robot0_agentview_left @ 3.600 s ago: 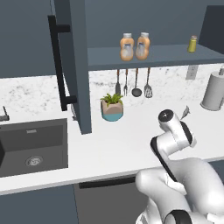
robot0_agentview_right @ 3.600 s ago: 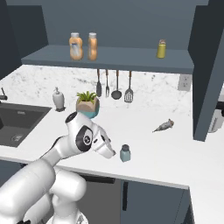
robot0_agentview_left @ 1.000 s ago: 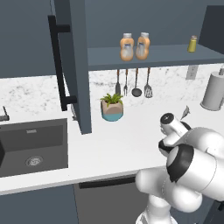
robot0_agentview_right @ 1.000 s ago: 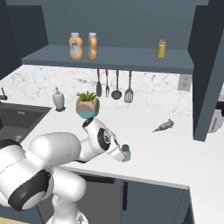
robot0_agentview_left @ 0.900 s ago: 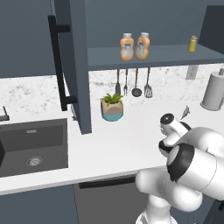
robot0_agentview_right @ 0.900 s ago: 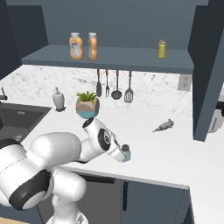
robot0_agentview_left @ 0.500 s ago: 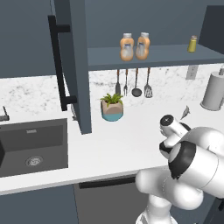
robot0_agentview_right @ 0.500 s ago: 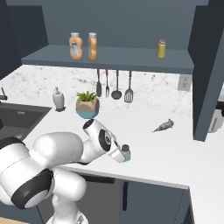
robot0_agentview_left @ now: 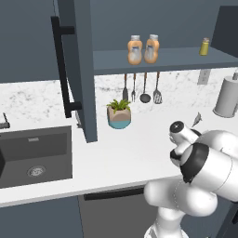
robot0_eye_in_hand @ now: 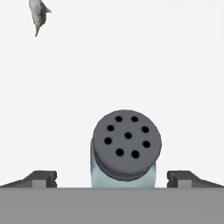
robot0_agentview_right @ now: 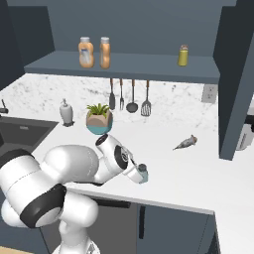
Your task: Put the shaker and condiment bottle from the counter next to their counterparts in the cabinet.
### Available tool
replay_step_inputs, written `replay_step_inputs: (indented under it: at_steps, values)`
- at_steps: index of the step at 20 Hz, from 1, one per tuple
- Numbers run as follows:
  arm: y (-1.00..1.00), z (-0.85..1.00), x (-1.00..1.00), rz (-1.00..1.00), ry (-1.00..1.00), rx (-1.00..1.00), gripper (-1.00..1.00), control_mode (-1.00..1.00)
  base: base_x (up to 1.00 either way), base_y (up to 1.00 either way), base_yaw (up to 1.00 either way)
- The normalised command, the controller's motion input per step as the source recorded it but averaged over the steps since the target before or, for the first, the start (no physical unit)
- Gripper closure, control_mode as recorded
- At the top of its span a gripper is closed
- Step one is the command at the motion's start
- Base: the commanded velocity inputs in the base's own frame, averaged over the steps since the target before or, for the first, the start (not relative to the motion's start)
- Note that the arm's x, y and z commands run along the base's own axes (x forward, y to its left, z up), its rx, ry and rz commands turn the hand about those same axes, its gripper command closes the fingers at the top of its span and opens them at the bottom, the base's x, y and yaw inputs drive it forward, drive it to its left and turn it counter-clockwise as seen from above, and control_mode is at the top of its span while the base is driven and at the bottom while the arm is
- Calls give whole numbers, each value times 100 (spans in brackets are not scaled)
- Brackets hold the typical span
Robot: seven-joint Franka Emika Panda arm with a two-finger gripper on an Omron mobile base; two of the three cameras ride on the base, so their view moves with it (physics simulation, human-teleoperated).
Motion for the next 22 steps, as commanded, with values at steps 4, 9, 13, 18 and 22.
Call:
replay_step_inputs:
  at_steps: [4, 9, 13, 18, 22]
  values:
    - [-1, -23, 17, 0, 0, 0, -100, -100, 0, 0, 0]
    - [-6, -24, 16, 0, 0, 0, 100, -100, 0, 0, 0]
    - [-2, -10, 16, 0, 6, 0, 100, -100, 0, 0, 0]
    - [-21, 4, 5, 0, 1, 0, 100, -100, 0, 0, 0]
    - [-19, 45, 0, 0, -3, 0, 100, -100, 0, 0, 0]
